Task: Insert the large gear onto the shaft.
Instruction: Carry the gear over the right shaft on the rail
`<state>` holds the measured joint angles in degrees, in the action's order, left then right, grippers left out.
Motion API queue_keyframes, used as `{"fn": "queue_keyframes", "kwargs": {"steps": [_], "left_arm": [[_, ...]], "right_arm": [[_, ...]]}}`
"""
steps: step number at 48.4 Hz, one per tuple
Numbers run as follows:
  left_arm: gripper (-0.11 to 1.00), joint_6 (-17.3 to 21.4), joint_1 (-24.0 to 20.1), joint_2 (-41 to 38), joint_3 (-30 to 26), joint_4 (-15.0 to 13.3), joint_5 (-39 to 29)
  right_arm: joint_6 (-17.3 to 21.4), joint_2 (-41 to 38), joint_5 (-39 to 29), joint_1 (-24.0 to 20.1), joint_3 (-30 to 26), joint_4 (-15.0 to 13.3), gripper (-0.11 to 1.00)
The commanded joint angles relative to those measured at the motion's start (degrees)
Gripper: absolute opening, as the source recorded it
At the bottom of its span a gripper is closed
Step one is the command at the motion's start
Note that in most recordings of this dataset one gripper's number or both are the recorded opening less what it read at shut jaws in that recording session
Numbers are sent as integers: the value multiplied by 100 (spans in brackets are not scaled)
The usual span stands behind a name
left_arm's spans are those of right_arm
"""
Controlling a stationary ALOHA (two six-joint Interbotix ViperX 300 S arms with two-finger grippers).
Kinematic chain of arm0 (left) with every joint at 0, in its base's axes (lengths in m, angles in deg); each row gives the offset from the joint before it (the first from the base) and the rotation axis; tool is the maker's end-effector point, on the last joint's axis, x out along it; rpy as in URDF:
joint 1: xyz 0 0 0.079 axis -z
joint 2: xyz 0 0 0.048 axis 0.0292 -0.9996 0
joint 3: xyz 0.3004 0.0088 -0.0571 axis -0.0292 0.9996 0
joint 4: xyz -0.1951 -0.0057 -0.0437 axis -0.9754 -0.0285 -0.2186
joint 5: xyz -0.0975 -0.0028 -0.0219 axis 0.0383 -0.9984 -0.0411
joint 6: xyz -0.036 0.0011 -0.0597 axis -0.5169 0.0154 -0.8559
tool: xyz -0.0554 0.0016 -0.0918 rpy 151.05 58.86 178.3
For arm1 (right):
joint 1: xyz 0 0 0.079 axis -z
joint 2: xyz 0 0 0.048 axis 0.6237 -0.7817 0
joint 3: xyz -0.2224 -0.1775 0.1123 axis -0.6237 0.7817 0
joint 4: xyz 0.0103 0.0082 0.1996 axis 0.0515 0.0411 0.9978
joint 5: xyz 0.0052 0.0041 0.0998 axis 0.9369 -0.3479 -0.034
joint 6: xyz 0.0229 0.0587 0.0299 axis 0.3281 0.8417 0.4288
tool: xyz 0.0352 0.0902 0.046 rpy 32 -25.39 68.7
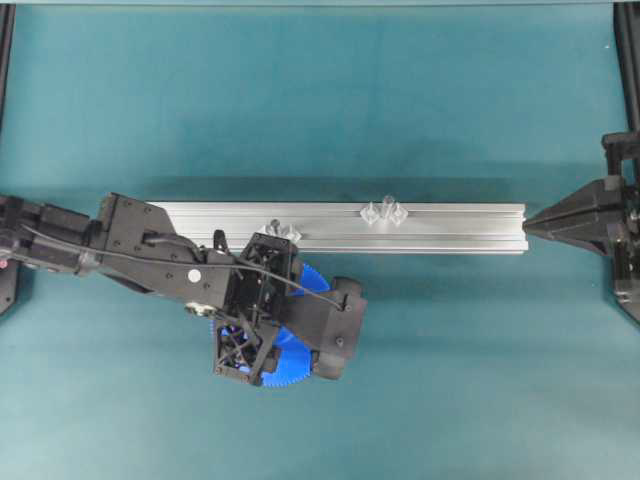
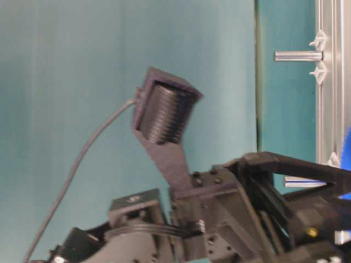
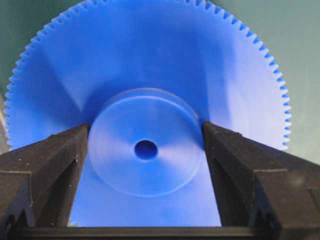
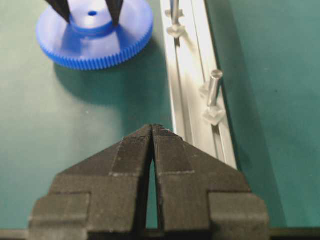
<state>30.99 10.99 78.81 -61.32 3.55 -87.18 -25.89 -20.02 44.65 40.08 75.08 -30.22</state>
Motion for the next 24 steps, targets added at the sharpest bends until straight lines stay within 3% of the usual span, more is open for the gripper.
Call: {"fn": "queue_keyframes", "kwargs": {"steps": [1,8,24], "left_arm": [[79,9,-18,343,-255,18,18],[79,123,-141,483,-404,44,18],[79,1002,-571,571,-940,44,-290]], "right_arm": [[44,-26,18,9,-53,9,9],[44,-26,18,0,-26,0,9],[44,-26,26,9,-9,0,9]]}}
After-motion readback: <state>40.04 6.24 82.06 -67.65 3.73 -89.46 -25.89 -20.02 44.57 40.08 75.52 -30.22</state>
